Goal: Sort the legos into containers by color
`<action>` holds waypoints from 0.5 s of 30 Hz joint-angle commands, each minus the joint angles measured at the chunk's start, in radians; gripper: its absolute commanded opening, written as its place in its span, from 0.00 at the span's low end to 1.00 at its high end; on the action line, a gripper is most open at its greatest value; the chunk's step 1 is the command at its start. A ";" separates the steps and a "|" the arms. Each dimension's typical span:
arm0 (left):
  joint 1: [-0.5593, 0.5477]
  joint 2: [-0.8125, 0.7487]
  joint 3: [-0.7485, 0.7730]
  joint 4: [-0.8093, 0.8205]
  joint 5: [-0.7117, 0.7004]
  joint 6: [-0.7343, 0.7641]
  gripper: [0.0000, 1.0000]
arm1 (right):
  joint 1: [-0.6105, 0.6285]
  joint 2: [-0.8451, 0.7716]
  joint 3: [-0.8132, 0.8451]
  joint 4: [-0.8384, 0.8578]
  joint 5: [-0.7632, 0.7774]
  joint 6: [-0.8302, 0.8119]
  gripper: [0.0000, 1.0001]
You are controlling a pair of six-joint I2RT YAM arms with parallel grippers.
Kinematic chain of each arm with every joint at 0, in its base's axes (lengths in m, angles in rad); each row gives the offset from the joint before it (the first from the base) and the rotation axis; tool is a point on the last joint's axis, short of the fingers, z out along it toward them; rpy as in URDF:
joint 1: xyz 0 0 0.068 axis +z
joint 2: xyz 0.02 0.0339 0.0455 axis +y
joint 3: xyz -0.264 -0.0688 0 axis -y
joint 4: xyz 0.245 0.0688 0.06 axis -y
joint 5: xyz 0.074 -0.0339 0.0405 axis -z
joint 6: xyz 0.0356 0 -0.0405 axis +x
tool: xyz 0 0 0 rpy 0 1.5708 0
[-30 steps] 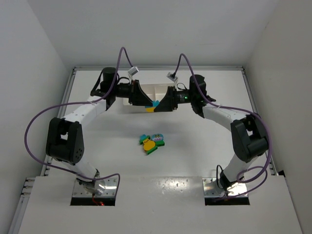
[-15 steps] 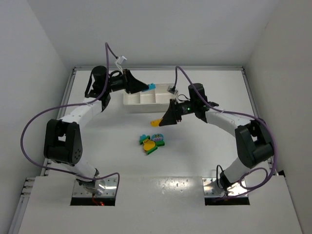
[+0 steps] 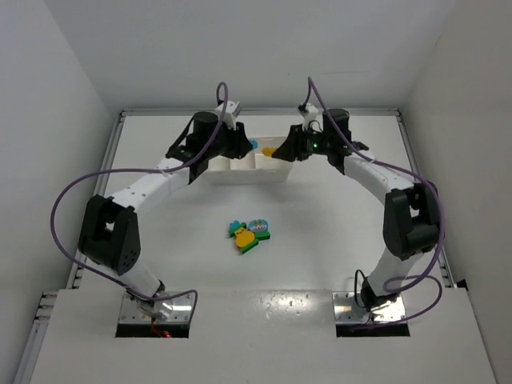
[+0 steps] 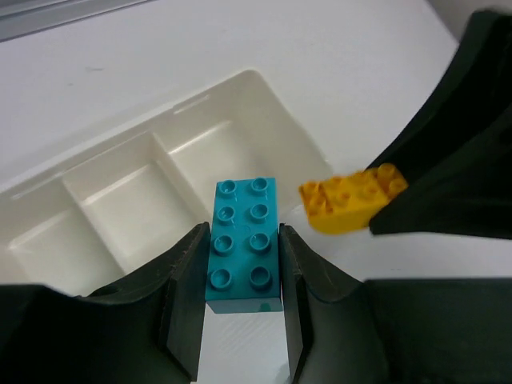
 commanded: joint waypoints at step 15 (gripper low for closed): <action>-0.007 0.267 0.214 -0.107 -0.240 0.001 0.00 | 0.061 0.160 0.158 -0.029 0.437 -0.064 0.00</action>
